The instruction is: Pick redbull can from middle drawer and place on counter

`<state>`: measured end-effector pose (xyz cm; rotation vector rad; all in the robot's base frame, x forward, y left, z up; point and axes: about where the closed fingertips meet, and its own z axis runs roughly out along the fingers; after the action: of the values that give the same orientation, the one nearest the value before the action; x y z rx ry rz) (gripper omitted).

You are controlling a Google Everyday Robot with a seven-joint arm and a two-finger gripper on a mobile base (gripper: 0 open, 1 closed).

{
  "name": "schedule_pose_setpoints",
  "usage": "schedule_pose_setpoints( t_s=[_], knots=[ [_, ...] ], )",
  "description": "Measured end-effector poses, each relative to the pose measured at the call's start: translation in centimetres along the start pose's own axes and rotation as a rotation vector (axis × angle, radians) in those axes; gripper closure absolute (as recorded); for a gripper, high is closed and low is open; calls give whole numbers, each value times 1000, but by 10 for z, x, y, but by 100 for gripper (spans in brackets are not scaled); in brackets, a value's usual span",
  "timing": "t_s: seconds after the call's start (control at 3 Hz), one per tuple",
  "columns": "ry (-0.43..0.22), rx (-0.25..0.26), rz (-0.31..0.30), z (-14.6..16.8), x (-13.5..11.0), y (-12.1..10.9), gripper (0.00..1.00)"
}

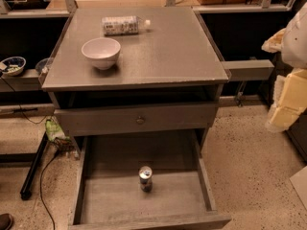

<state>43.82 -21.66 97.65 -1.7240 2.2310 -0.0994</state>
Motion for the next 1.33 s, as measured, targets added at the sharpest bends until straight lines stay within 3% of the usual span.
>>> schedule_pose_setpoints(
  t_s=[0.33, 1.33],
  knots=[
    [0, 0, 0, 0, 0, 0, 0],
    [-114, -105, 0, 43, 6, 26, 0]
  ],
)
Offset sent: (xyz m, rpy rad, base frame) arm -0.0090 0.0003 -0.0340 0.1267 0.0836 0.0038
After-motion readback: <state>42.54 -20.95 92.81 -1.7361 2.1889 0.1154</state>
